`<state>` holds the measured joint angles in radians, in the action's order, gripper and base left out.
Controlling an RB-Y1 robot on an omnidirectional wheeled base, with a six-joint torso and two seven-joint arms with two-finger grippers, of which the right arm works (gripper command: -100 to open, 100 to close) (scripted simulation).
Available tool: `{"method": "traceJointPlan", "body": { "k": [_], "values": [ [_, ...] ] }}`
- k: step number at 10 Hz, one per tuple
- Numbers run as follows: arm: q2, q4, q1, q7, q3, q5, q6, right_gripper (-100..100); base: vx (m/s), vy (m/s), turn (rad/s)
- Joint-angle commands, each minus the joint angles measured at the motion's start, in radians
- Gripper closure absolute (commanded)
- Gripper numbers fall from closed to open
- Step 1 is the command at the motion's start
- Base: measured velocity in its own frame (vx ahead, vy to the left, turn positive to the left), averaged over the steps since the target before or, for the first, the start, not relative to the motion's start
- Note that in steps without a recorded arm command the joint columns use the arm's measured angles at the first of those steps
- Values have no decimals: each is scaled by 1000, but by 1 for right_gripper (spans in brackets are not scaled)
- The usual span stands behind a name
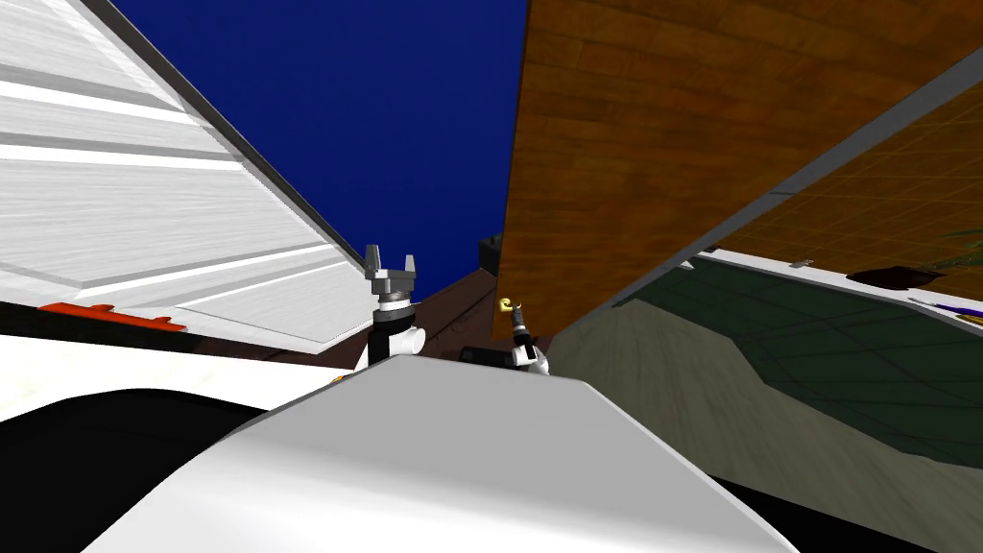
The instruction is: Push the door open
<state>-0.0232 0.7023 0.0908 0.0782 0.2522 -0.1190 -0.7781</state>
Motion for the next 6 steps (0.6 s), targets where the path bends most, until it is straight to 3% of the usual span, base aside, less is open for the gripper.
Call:
{"method": "traceJointPlan", "body": {
  "k": [1,2,4,5,6],
  "values": [
    [-4,29,-8,8,-8,-2,11,100,71,22,14],
    [25,24,-8,26,-30,-6,9,100,144,71,-99],
    [61,19,-8,41,-48,-10,7,100,170,127,-116],
    [46,11,-9,34,-43,-9,6,100,63,37,-30],
    [20,10,-3,41,-63,-19,1,100,118,71,-23]
  ]
}}
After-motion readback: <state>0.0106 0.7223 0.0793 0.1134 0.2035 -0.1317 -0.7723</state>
